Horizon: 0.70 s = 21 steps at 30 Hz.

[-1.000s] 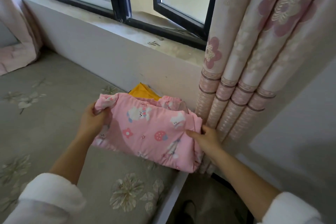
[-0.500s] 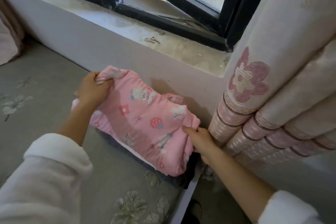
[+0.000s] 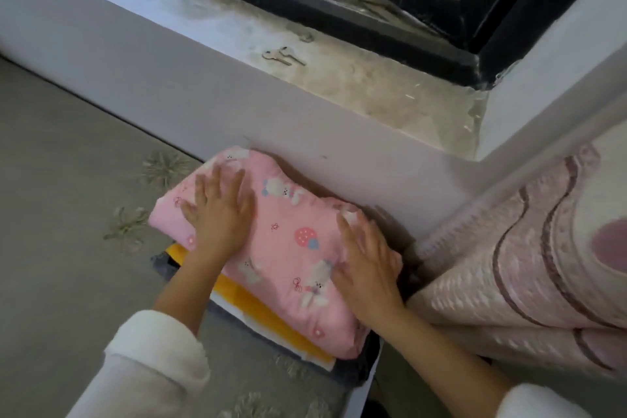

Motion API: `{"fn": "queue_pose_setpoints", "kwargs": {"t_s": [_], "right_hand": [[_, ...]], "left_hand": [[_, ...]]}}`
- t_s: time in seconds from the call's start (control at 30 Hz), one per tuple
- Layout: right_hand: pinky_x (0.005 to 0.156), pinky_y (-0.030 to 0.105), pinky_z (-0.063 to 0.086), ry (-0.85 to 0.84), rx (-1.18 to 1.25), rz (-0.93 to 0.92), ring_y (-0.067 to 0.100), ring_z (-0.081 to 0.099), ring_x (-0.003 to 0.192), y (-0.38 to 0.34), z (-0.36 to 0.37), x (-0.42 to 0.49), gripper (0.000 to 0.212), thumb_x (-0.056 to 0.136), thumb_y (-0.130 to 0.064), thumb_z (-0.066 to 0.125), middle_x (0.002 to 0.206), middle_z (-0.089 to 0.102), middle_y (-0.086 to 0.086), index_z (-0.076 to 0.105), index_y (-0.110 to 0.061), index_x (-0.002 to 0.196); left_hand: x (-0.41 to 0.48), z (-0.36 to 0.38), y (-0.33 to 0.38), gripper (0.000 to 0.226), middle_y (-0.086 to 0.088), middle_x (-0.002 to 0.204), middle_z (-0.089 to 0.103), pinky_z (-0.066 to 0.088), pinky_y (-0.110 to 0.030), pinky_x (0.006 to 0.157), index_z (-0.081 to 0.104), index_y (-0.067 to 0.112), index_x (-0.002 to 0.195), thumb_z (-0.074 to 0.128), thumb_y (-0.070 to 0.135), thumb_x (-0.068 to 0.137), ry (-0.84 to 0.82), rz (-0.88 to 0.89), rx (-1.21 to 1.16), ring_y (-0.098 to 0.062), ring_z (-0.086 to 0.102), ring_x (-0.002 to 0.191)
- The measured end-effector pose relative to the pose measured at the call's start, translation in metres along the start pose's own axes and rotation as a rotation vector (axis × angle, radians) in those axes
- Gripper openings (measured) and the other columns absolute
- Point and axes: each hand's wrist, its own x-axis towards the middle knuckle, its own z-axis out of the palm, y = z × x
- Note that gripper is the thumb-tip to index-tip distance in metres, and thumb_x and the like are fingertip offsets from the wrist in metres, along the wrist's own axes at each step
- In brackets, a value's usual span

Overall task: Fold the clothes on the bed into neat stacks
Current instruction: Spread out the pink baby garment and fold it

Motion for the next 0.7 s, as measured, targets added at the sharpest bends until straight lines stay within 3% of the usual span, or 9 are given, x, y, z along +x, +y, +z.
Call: {"fn": "queue_pose_setpoints", "kwargs": {"t_s": [0.07,0.17,0.47,0.7], "right_hand": [[0.116,0.048,-0.006,-0.145,0.025,-0.128,0.023,-0.026,0.143,-0.007,0.008,0.003,0.067,0.090,-0.052,0.034,0.159,-0.016,-0.008,-0.014,-0.065,0.136],[0.113,0.053,-0.019,-0.325,-0.018,-0.101,0.026,-0.040,0.136,-0.008,0.028,0.004,0.063,0.091,-0.066,0.026,0.152,-0.033,-0.012,-0.022,-0.067,0.132],[0.107,0.061,-0.017,-0.440,-0.132,-0.058,0.023,-0.052,0.124,-0.006,0.073,0.007,0.067,0.087,-0.073,0.021,0.147,-0.043,-0.013,-0.030,-0.064,0.129],[0.110,0.060,-0.017,-0.518,-0.157,-0.047,0.028,-0.049,0.126,-0.003,0.066,0.015,0.063,0.087,-0.074,0.016,0.144,-0.045,-0.012,-0.034,-0.066,0.125]], "left_hand": [[-0.001,0.008,-0.007,0.055,0.006,0.161,0.004,-0.009,-0.064,0.108,0.022,0.048,0.145,0.024,0.065,0.092,-0.102,-0.022,0.039,-0.035,-0.012,0.145],[-0.003,0.019,-0.023,0.066,0.012,0.160,-0.005,-0.012,-0.068,0.105,0.011,0.049,0.146,0.020,0.074,0.086,-0.175,-0.093,0.062,-0.038,-0.022,0.142],[-0.016,0.063,-0.055,0.073,0.015,0.157,-0.019,-0.012,-0.069,0.105,-0.009,0.049,0.145,0.005,0.080,0.080,-0.182,-0.126,0.077,-0.035,-0.028,0.140],[-0.016,0.058,-0.043,0.070,0.011,0.159,-0.017,-0.011,-0.068,0.105,-0.002,0.043,0.149,0.012,0.074,0.087,-0.217,-0.134,0.075,-0.034,-0.030,0.140]]}}
